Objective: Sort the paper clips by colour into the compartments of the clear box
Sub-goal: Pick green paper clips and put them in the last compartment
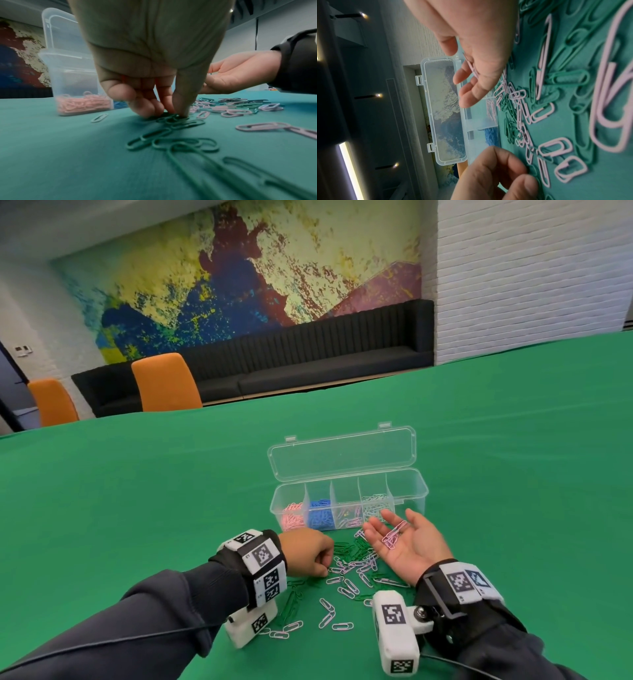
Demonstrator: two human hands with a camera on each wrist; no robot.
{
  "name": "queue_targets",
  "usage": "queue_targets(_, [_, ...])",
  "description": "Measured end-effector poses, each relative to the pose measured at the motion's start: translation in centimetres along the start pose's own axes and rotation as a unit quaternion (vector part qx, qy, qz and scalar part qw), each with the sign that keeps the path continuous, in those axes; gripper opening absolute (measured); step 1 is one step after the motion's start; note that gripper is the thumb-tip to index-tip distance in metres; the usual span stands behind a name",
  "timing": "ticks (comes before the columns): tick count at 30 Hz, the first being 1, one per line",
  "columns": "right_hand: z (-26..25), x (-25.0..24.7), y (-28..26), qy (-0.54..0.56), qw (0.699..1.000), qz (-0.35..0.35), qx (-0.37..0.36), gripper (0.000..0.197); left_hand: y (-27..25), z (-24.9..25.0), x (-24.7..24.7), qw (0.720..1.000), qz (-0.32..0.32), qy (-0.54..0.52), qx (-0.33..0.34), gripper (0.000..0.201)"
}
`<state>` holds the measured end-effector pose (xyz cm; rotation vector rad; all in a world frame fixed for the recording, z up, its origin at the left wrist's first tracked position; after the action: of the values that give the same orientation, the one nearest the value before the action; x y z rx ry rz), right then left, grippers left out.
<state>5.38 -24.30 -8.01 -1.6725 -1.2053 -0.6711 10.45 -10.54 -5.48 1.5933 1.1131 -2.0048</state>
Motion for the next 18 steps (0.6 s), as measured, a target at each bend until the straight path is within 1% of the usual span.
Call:
queue_targets(5, [0.1,0.0,0.0,-0.009,1.0,-0.002,-0.003,0.042,-0.5,-0.9,-0.3,0.999,-0.034,0.027,-0.011,0.003])
queue_targets(7, [0.0,0.0,0.1,-0.011,1.0,-0.004,-0.003,0.042,-0.4,-1.0,-0.7,0.999,-0.027,0.029,-0.011,0.006])
queue_targets(10, [0.1,0.0,0.2,-0.014,1.0,-0.004,-0.003,0.042,-0.1,-0.1,-1.3,1.0,-0.003,-0.006,0.006,0.004])
queue_targets(12, [0.0,0.0,0.2,-0.013,1.0,-0.004,-0.004,0.042,0.3,0.4,-0.9,1.0,-0.012,-0.008,0.005,0.015])
queue_targets(14, [0.0,0.0,0.2,-0.013,1.0,-0.003,-0.005,0.041,0.6,0.7,-0.3,1.0,-0.017,0.0,0.001,0.019])
queue_targets(17, [-0.1,0.0,0.1,-0.015,1.0,-0.002,-0.006,0.04,0.6,0.7,0.0,1.0,-0.016,-0.014,0.015,0.006])
queue_targets(18, [-0.1,0.0,0.1,-0.017,1.0,-0.003,-0.006,0.04,0.5,0.6,0.1,1.0,-0.015,-0.02,0.014,0.006])
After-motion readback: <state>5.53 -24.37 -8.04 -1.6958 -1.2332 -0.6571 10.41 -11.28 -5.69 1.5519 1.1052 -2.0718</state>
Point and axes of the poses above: each hand's wrist, its own y-axis towards the middle knuckle, its own x-axis out of the palm, z = x × y, the point moved 6 cm from there along y, towards the middle knuckle, and after that the axes turned 4 degrees about -x, right-handed, at the moved point
